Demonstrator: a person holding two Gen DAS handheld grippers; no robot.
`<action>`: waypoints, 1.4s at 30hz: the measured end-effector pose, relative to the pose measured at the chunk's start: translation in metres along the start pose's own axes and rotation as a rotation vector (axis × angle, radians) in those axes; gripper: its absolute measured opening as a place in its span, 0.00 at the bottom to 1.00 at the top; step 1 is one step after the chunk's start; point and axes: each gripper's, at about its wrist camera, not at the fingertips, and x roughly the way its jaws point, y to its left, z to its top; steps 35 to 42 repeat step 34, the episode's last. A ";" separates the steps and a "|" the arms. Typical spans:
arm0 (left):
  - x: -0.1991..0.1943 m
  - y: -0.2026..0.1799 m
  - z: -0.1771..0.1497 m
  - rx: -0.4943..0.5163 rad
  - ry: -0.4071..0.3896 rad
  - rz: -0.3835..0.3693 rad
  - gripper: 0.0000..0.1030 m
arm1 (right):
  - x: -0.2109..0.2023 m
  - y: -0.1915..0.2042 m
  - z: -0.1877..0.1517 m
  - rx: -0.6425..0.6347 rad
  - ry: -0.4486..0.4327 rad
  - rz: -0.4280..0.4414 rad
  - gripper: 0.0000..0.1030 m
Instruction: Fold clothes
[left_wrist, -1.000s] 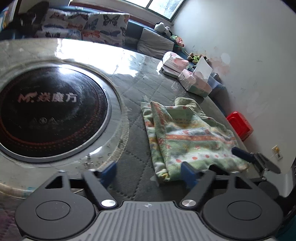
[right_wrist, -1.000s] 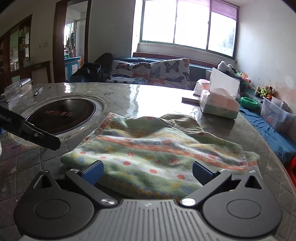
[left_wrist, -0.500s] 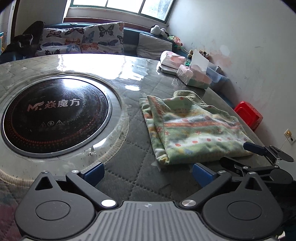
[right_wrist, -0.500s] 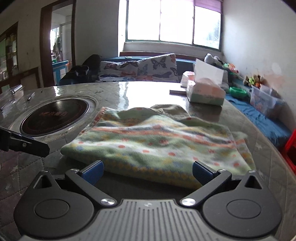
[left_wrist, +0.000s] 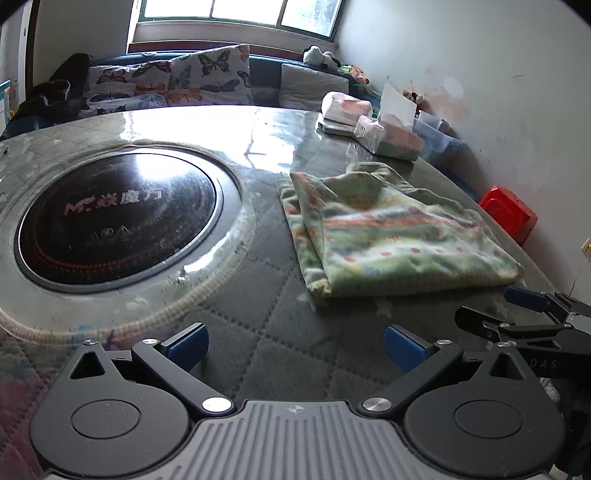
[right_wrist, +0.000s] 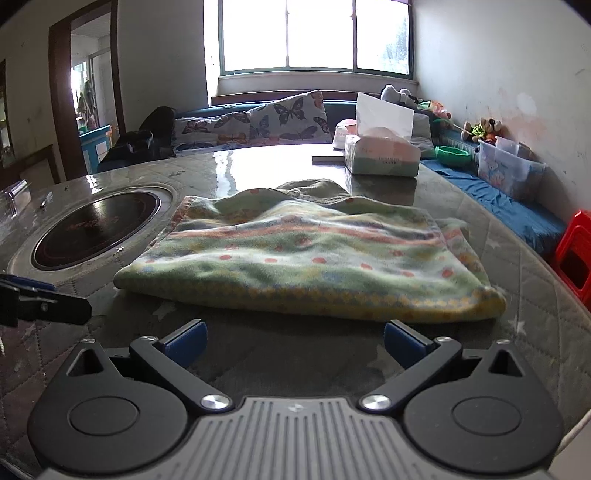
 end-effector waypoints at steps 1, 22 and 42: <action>-0.001 -0.001 -0.001 0.003 0.000 0.001 1.00 | -0.001 0.001 -0.001 0.004 -0.001 0.000 1.00; -0.005 -0.022 -0.014 0.035 0.011 0.003 1.00 | -0.010 0.000 -0.011 0.043 0.020 -0.051 1.00; -0.007 -0.025 -0.017 0.032 0.014 -0.001 1.00 | -0.013 0.002 -0.015 0.053 0.017 -0.041 1.00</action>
